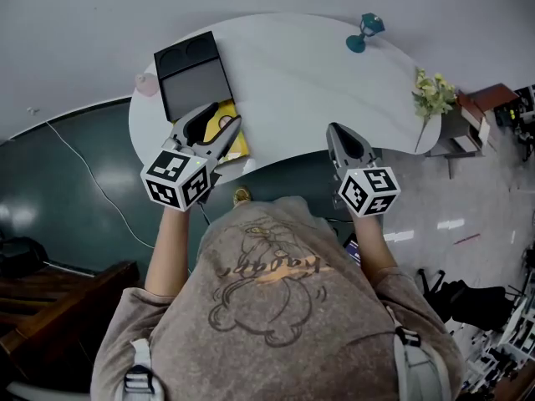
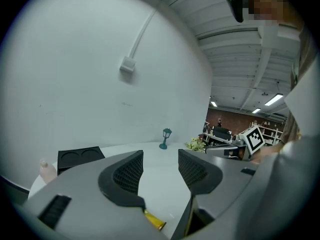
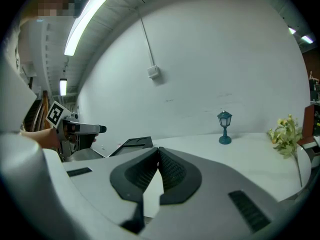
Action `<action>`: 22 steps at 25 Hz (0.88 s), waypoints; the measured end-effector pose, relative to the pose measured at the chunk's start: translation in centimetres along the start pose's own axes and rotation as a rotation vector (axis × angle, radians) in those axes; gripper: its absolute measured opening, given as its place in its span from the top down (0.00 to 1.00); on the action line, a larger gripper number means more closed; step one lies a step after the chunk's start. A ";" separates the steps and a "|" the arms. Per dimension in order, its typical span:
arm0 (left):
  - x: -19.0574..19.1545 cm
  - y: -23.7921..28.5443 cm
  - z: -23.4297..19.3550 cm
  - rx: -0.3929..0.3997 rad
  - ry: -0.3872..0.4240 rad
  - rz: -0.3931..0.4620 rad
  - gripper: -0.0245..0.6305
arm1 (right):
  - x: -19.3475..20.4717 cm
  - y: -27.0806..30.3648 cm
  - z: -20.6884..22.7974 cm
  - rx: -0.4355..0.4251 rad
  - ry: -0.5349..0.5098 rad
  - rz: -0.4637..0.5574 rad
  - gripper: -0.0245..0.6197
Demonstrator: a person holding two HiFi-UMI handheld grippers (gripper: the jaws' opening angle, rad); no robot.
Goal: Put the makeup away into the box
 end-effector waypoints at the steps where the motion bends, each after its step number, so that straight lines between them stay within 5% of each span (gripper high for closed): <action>1: 0.1 0.0 0.2 0.006 0.010 0.003 0.60 | -0.2 -0.1 -0.1 -0.005 -0.006 0.005 0.96; 14: 1.3 1.6 2.5 0.090 0.041 0.040 0.79 | -1.1 -1.2 -1.8 -0.144 -0.076 0.039 0.96; 22: 3.3 2.2 2.8 0.087 0.074 0.007 0.88 | -0.8 -1.6 -1.8 -0.147 -0.103 0.037 0.96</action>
Point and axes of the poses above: the fingertips, and each gripper's own axes: y forward along the fingers, z to its right, x out of its underside, the point moved 1 cm from there along -y, backward along the fingers, and after that the axes turned 9 degrees about x, right-handed, at the moved point
